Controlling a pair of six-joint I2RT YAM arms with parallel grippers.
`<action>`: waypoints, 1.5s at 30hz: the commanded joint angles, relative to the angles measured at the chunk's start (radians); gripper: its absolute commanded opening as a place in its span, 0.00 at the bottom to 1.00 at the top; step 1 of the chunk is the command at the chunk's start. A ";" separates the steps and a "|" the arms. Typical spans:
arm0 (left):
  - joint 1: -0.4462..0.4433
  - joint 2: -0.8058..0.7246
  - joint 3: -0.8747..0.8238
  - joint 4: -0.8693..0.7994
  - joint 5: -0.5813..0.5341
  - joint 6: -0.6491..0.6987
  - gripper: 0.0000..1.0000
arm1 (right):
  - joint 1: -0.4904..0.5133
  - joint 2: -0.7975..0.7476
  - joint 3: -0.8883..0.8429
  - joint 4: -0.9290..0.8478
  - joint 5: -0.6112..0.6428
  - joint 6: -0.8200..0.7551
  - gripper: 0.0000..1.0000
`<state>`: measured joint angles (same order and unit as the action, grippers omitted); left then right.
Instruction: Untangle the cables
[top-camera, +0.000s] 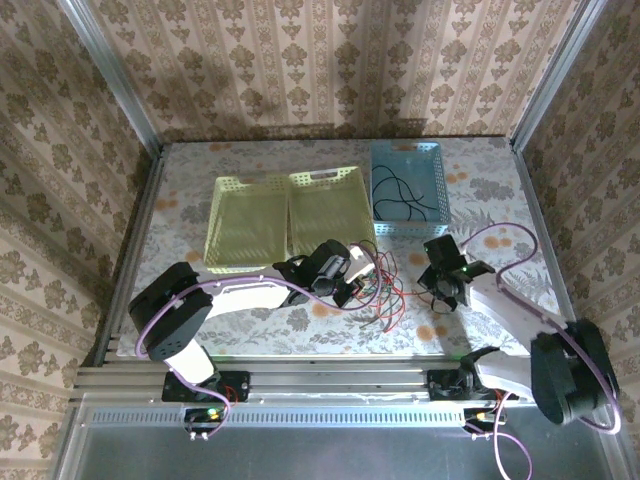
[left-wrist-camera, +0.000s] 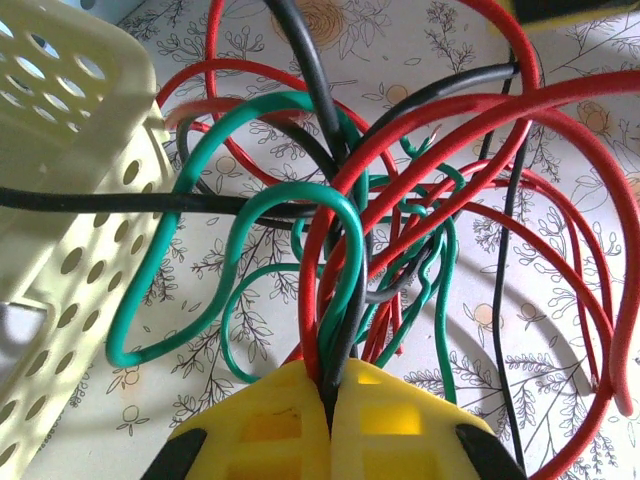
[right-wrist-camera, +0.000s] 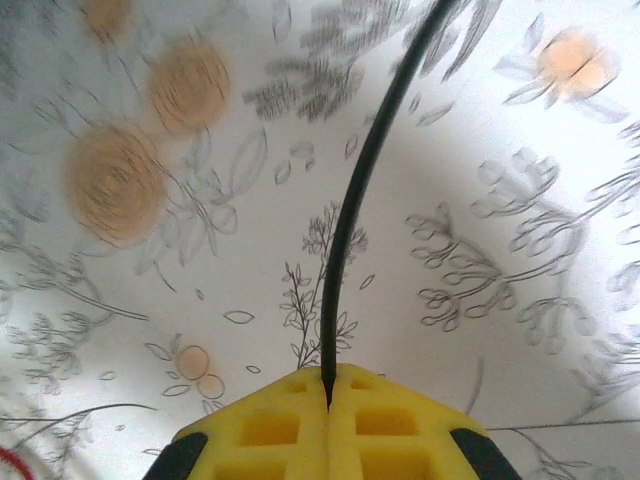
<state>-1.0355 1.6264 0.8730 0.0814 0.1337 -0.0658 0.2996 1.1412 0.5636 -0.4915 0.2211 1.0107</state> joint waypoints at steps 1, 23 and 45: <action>-0.007 0.010 0.027 0.005 -0.001 0.024 0.00 | 0.018 -0.176 0.024 -0.159 0.260 0.046 0.00; 0.008 0.028 0.029 -0.044 -0.020 0.003 0.00 | -0.330 -0.666 0.425 -0.351 0.746 -0.503 0.00; 0.006 0.039 0.019 -0.015 -0.023 0.004 0.00 | -0.328 -0.410 0.858 -0.128 0.042 -0.547 0.00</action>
<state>-1.0328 1.6867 0.8761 0.0483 0.1150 -0.0666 -0.0265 0.6807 1.3876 -0.6960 0.4374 0.4313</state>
